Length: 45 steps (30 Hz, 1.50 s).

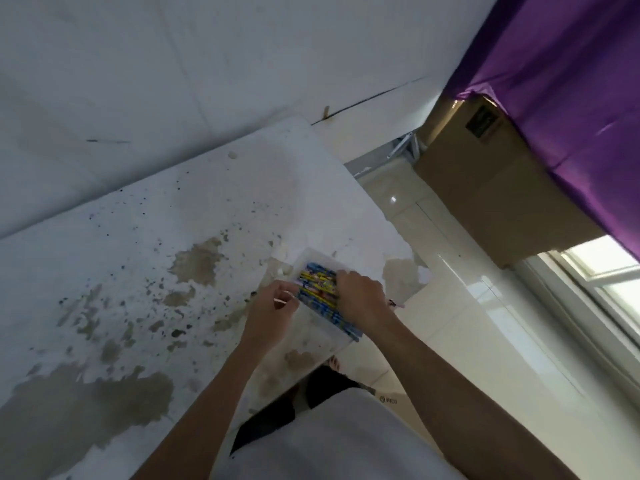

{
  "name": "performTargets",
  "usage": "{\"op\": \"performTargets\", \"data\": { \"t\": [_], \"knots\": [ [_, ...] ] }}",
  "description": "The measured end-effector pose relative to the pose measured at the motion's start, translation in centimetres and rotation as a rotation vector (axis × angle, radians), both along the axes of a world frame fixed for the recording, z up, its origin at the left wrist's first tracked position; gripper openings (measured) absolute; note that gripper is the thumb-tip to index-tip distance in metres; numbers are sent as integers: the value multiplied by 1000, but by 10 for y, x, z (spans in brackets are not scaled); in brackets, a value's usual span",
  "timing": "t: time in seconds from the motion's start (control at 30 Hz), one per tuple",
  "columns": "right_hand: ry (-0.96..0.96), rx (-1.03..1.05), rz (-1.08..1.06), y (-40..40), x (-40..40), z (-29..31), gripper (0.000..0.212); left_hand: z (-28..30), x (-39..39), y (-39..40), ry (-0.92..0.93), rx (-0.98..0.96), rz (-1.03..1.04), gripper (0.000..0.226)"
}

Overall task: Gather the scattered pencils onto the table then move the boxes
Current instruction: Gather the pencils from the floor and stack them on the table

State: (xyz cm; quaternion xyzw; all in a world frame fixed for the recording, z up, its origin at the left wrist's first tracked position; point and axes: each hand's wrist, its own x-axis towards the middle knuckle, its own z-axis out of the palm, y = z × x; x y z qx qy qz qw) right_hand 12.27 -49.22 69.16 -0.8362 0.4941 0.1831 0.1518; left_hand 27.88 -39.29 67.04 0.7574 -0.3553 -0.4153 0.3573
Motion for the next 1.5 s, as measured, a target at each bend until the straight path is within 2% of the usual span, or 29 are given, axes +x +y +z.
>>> {"op": "performTargets", "data": {
  "t": [0.17,0.3,0.4,0.53,0.67,0.83,1.03,1.17,1.3,1.4,1.5],
  "knots": [
    [8,-23,73,-19,15,-11,22,-6,-7,-13,-71,8,-5,12],
    [-55,-26,96,-26,17,-15,32,-15,-14,-18,-136,-11,-74,19],
    [-134,47,128,-32,12,-16,39,-21,-18,-18,-171,2,-103,18],
    [-250,160,143,-37,1,-16,41,-28,-24,-15,-323,-27,-165,26],
    [-434,251,90,-40,-16,-15,25,-36,-32,-13,-539,-154,-323,39],
    [-460,209,124,-34,-39,-30,42,-48,-38,-16,-658,-186,-500,53],
    [-382,115,187,-33,-44,-32,41,-59,-40,-18,-708,-54,-692,71],
    [-422,95,213,-36,-46,-34,40,-56,-45,-19,-758,-5,-632,76],
    [-456,118,238,-41,-50,-32,43,-51,-56,-22,-779,-1,-568,70],
    [-510,161,210,-42,-53,-31,41,-44,-57,-22,-695,-4,-543,66],
    [-563,175,128,-41,-53,-29,37,-41,-54,-23,-498,-26,-455,63]
  ]
}}
